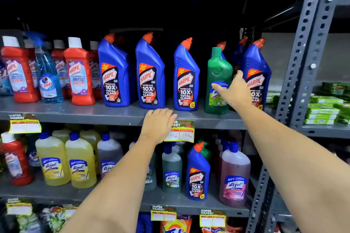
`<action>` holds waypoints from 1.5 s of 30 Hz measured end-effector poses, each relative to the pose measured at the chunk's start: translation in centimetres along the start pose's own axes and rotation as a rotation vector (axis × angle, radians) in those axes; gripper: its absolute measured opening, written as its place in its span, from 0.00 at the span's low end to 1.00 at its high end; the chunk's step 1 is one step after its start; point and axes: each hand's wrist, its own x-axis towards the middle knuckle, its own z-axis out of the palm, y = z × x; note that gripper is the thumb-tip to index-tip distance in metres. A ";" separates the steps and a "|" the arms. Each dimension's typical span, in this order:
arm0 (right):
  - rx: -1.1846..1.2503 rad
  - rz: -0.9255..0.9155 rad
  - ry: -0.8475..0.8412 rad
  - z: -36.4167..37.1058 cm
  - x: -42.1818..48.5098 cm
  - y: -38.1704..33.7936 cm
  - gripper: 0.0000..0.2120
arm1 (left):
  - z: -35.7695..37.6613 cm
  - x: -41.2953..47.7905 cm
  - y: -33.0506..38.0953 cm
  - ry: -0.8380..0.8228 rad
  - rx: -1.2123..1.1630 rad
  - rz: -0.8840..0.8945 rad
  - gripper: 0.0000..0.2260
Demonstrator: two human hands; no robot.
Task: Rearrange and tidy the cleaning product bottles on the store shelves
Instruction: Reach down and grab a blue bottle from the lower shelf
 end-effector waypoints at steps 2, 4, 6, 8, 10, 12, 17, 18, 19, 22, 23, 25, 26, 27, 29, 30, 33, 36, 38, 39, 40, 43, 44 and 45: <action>0.075 0.027 -0.030 0.5 0.2 0.1 0.45 | 0.2 0.0 -0.2 0.028 0.042 0.010 0.17; 0.158 0.066 -0.116 1.2 0.3 0.8 0.44 | 0.6 -0.1 -0.1 0.040 0.060 0.006 0.19; 0.190 0.086 -0.164 1.9 0.4 1.4 0.44 | 0.8 -0.1 -0.1 0.054 0.050 0.013 0.22; 0.214 0.087 -0.150 2.3 0.6 1.8 0.40 | 0.9 -0.2 -0.1 0.095 0.036 0.005 0.23; 0.218 0.078 -0.147 2.5 0.9 2.1 0.39 | 0.9 -0.2 0.0 0.111 0.032 -0.004 0.23; 0.225 0.063 -0.147 2.7 0.9 2.1 0.39 | 0.9 -0.2 0.1 0.104 0.027 -0.001 0.23; 0.280 -0.025 -0.069 2.4 -0.4 2.7 0.37 | 1.2 -0.2 -0.2 0.135 0.006 0.019 0.22; 0.292 -0.049 -0.067 2.0 -0.8 2.7 0.38 | 1.2 -0.2 -0.3 0.147 0.000 0.026 0.22; 0.305 -0.075 -0.073 1.6 -1.1 2.6 0.39 | 1.2 -0.2 -0.3 0.153 -0.003 0.031 0.22; 0.367 -0.166 -0.073 -0.6 -2.7 2.4 0.40 | 1.3 -0.2 -0.4 0.181 -0.015 0.034 0.22; 0.398 -0.195 -0.066 -1.5 -3.5 2.2 0.39 | 1.4 -0.2 -0.4 0.190 -0.014 0.036 0.21; 0.475 -0.245 -0.058 -3.2 -5.8 2.0 0.35 | 1.5 -0.1 -0.3 0.220 -0.014 0.051 0.21; 0.511 -0.259 -0.065 -3.9 -7.1 2.1 0.33 | 1.6 -0.1 -0.4 0.235 -0.029 0.059 0.21; 0.543 -0.271 -0.079 -4.4 -8.6 2.3 0.32 | 1.6 0.0 -0.4 0.250 -0.058 0.066 0.21; 0.600 -0.271 -0.137 -4.6 -11.9 3.2 0.30 | 2.1 -0.4 -0.8 0.293 -0.102 0.079 0.20; 0.630 -0.254 -0.170 -4.3 -13.6 3.8 0.30 | 2.5 -1.0 -1.1 0.335 -0.090 0.095 0.20; 0.667 -0.193 -0.270 -1.6 -18.5 6.1 0.31 | 5.1 -4.9 -1.7 0.437 -0.060 0.123 0.21; 0.673 -0.055 -0.333 2.8 -22.3 8.5 0.32 | 9.2 -11.3 -1.9 0.284 -0.116 0.155 0.21; 0.659 0.037 -0.376 6.2 -24.1 10.3 0.34 | 12.2 -16.2 -2.2 0.085 -0.113 0.157 0.21; 0.638 0.072 -0.391 7.9 -24.9 11.2 0.35 | 13.6 -18.6 -2.5 -0.016 -0.110 0.149 0.21; 0.616 0.100 -0.397 9.4 -25.6 12.0 0.35 | 14.8 -20.8 -2.8 -0.111 -0.111 0.132 0.22; 0.556 0.152 -0.381 13.9 -26.9 13.0 0.35 | 17.7 -24.9 -3.6 -0.402 -0.068 0.068 0.25; 0.546 0.164 -0.379 15.2 -27.2 13.1 0.36 | 18.4 -25.5 -3.8 -0.475 -0.045 0.052 0.25; 0.543 0.179 -0.385 16.3 -27.4 13.2 0.37 | 19.1 -25.7 -4.0 -0.527 -0.033 0.038 0.26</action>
